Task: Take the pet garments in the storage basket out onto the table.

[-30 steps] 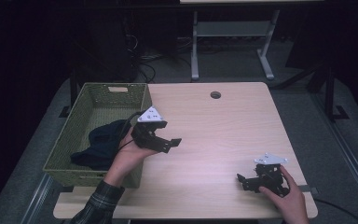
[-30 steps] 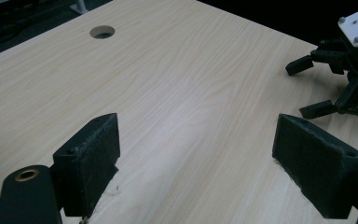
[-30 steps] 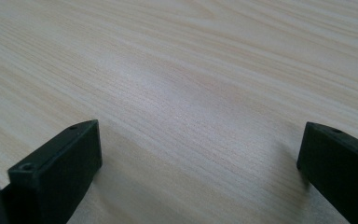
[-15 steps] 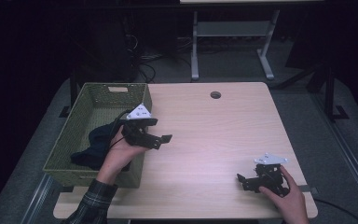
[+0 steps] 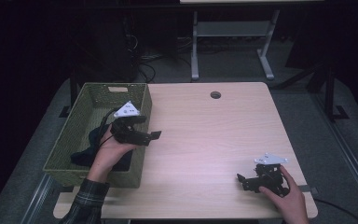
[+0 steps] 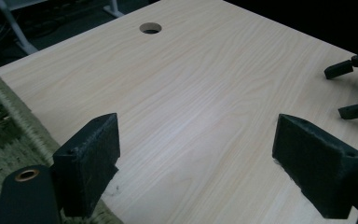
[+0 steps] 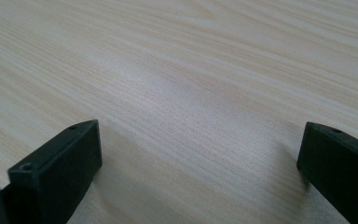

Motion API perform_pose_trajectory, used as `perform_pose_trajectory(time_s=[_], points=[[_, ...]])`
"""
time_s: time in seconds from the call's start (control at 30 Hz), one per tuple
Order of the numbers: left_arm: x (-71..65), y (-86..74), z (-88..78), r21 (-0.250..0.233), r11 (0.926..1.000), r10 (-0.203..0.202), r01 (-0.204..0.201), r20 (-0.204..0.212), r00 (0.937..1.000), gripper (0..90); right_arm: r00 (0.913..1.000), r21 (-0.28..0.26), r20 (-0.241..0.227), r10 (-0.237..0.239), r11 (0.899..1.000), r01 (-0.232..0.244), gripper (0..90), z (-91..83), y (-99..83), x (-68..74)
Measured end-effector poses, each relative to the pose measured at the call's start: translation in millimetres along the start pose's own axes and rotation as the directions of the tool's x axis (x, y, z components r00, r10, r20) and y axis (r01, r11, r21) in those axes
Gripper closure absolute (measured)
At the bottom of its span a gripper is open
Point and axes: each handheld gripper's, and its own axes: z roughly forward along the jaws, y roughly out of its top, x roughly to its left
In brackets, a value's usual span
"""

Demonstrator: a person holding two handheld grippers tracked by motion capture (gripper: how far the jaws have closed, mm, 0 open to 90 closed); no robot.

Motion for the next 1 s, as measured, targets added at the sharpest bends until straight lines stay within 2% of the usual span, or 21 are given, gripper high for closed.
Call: perform_pose_trajectory(time_s=[0.53, 1.0], points=[[20.6, -10.4, -17.5, -0.003, 0.9999, -0.011, 0.011, -0.047, 0.9989, 14.6, 1.0, 0.0, 0.0, 0.0, 1.0, 0.0, 0.0, 0.0, 0.0, 0.0], [37.6, -19.8, -36.2, -0.027, 0.9984, -0.051, 0.048, -0.097, 0.9939, 14.7, 1.0, 0.0, 0.0, 0.0, 1.0, 0.0, 0.0, 0.0, 0.0, 0.0]])
